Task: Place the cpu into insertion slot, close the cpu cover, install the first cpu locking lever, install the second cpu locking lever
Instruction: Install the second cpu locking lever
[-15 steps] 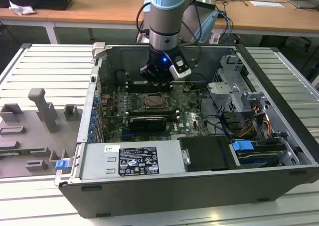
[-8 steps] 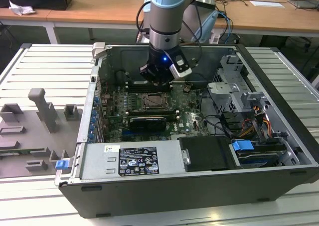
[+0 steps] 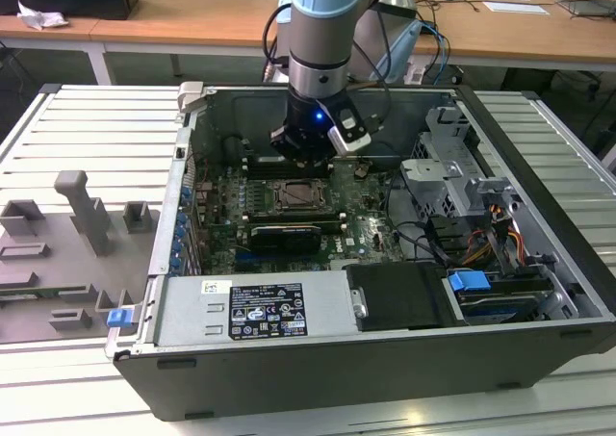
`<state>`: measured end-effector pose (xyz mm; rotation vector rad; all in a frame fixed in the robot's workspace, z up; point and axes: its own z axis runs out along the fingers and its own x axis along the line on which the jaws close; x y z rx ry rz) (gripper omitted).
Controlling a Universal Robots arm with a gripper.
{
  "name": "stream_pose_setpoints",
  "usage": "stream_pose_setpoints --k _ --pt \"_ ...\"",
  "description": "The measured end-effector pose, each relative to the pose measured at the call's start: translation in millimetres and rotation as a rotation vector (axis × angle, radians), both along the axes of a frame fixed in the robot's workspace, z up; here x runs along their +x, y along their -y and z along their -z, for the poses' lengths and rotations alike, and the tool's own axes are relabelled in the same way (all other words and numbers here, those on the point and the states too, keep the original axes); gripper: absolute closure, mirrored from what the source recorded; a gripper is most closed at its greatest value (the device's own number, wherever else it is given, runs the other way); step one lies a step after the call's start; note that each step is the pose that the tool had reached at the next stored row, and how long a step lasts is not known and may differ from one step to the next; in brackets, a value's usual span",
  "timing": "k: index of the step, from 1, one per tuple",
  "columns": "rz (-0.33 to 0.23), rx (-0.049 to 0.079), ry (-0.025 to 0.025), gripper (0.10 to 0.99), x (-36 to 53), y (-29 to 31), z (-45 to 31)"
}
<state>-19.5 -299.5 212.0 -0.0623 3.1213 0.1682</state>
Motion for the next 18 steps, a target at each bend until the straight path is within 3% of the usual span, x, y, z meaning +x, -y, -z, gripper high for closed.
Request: stream_pose_setpoints --k 11,13,15,18 --pt "0.000 0.000 0.0000 0.980 0.0 11.1 -0.1" --pt "0.000 -0.001 -0.0001 0.980 0.0 11.5 -6.3" --pt "0.000 0.000 0.0000 0.980 0.0 11.5 -20.7" --pt "0.000 -0.001 0.0000 0.980 0.0 11.6 -34.8"
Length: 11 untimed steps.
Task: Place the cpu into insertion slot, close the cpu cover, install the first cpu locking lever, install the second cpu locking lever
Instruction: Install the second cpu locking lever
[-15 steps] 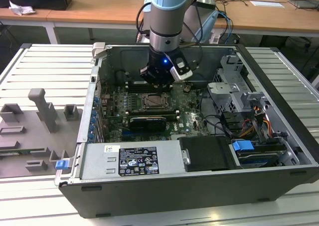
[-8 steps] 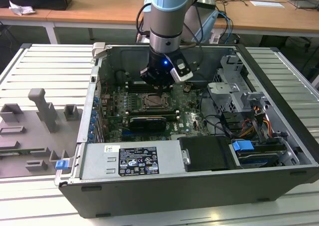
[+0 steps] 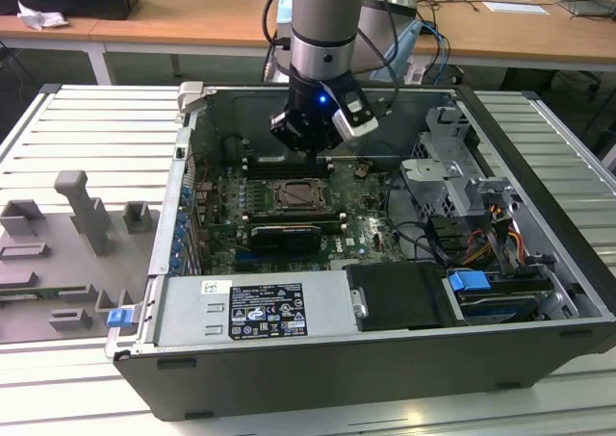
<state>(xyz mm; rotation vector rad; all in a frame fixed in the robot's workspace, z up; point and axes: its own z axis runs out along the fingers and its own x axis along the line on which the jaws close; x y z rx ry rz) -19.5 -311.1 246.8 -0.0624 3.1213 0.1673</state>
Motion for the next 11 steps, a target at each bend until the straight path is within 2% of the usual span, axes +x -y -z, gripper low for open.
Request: stream_pose_setpoints --k 2,3,7,8,11 --pt "0.000 0.000 0.0001 0.980 0.1 0.7 -1.6" --pt "0.000 0.000 0.0000 0.980 0.0 4.2 -1.6" --pt "-0.001 0.000 -0.0003 0.980 -1.2 31.2 2.1" --pt "-0.001 0.000 -0.0017 0.980 -1.2 38.0 4.5" --pt "-0.009 0.001 -0.0019 0.980 -1.1 42.8 6.0"
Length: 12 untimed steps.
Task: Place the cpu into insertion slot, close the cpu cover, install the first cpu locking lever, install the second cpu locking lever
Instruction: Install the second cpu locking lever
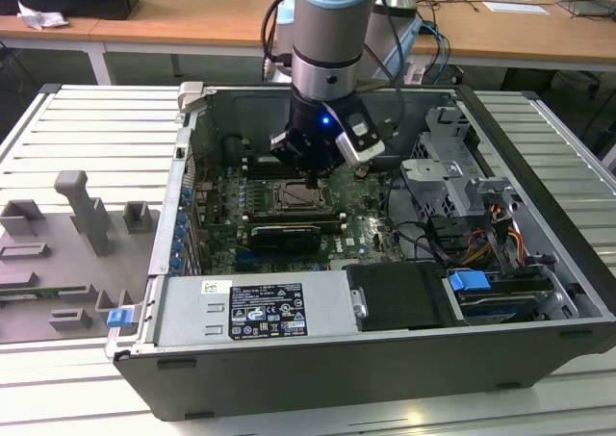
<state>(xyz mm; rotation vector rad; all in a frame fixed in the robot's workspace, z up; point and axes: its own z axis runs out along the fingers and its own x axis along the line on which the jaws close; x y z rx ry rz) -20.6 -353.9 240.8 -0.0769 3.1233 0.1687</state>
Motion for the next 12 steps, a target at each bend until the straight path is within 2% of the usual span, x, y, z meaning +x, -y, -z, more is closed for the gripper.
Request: stream_pose_setpoints --k 2,5,7,9,12 --pt "-0.006 0.000 -0.0002 0.980 -0.2 12.6 2.6" --pt "-0.009 0.001 0.0000 0.980 -2.6 24.0 3.4" --pt "-0.013 0.001 -0.0001 0.980 -6.8 26.9 4.0" --pt "-0.014 0.002 -0.0001 0.980 -21.2 28.1 4.9" --pt "-0.015 0.007 -0.0001 0.980 -35.8 28.4 7.7"
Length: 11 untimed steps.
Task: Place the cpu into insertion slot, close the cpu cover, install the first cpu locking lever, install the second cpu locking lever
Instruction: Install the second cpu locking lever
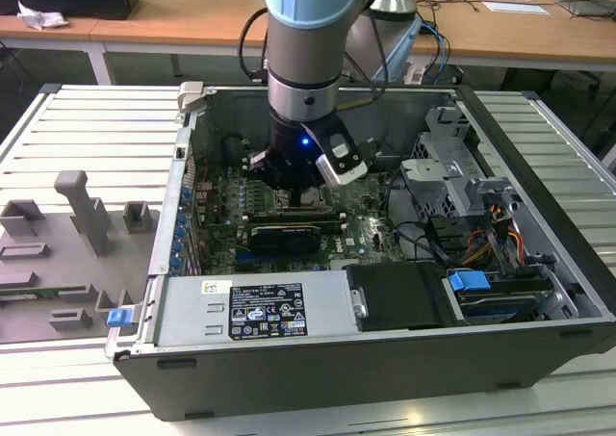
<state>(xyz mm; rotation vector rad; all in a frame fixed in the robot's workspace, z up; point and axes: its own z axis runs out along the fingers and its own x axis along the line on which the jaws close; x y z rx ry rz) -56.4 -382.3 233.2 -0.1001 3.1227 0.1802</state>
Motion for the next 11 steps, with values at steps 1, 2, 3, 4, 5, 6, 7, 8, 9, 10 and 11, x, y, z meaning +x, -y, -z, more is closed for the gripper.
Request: stream_pose_setpoints --k 1,2,3,4,5,6,7,8,9,10,11 --pt "0.000 0.004 0.0001 0.980 -2.8 0.1 3.9" --pt "0.000 0.004 0.0000 0.980 -2.8 0.2 5.6" --pt "-0.001 0.005 0.0000 0.980 -2.9 0.2 7.3" --pt "-0.001 0.009 -0.0001 0.980 -2.9 0.2 9.5" --pt "-0.001 0.013 -0.0001 0.980 -2.9 0.5 11.2" --pt "-0.001 0.024 -0.0002 0.980 -2.9 1.4 11.8" --pt "-0.001 0.044 0.0000 0.980 -3.0 2.9 12.0" --pt "-0.001 0.062 0.0001 0.980 -3.1 4.5 12.0" --pt "-0.001 0.073 0.0001 0.980 -3.3 6.4 12.0" --pt "-0.001 0.081 0.0000 0.980 -3.6 9.2 12.1" --pt "-0.001 0.084 0.0002 0.980 -4.0 12.4 12.2"
